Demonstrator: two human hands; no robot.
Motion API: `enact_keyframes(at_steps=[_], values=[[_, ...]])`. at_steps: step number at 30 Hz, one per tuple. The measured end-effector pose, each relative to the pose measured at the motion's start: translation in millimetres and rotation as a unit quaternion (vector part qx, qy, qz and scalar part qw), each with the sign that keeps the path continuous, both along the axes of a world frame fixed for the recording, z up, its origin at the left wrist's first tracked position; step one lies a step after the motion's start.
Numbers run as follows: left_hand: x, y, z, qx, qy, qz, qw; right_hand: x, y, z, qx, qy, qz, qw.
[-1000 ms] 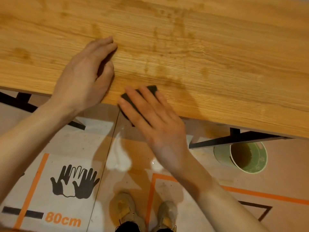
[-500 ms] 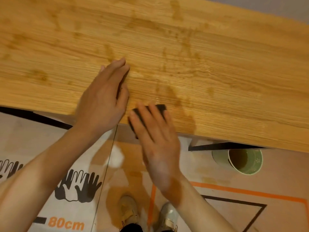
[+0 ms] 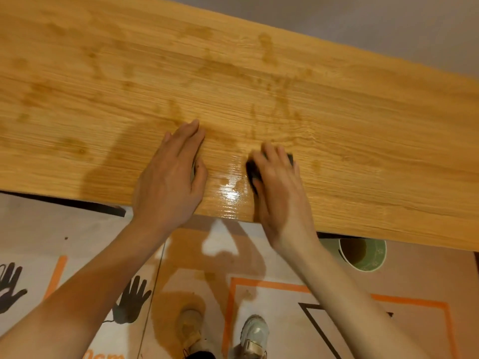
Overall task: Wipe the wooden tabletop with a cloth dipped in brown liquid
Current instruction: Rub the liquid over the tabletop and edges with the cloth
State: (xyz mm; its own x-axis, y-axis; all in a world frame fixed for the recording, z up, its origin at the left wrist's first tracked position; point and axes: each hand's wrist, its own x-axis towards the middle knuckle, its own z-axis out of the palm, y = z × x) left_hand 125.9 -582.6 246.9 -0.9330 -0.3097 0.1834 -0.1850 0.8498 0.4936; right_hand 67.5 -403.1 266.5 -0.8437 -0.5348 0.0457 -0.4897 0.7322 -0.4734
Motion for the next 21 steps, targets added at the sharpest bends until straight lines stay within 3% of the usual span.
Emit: enact_keyframes(at_steps=[4, 9, 16, 21], values=[[0.0, -0.5, 0.6, 0.004, 0.004, 0.000, 1.000, -20.9, -35.8, -1.7, 0.004, 0.027, -0.052, 0.998], [-0.3, 0.8, 1.3, 0.015, 0.006, 0.001, 1.000, 68.1, 4.3, 4.3, 0.014, -0.002, 0.038, 0.999], [-2.4, -1.8, 2.8, 0.011, -0.011, -0.003, 1.000, -27.0, -49.2, -3.1, 0.025, 0.035, -0.029, 0.999], [0.5, -0.6, 3.3, 0.016, -0.004, 0.000, 1.000, 26.5, -13.3, -2.1, 0.017, 0.031, 0.001, 0.999]])
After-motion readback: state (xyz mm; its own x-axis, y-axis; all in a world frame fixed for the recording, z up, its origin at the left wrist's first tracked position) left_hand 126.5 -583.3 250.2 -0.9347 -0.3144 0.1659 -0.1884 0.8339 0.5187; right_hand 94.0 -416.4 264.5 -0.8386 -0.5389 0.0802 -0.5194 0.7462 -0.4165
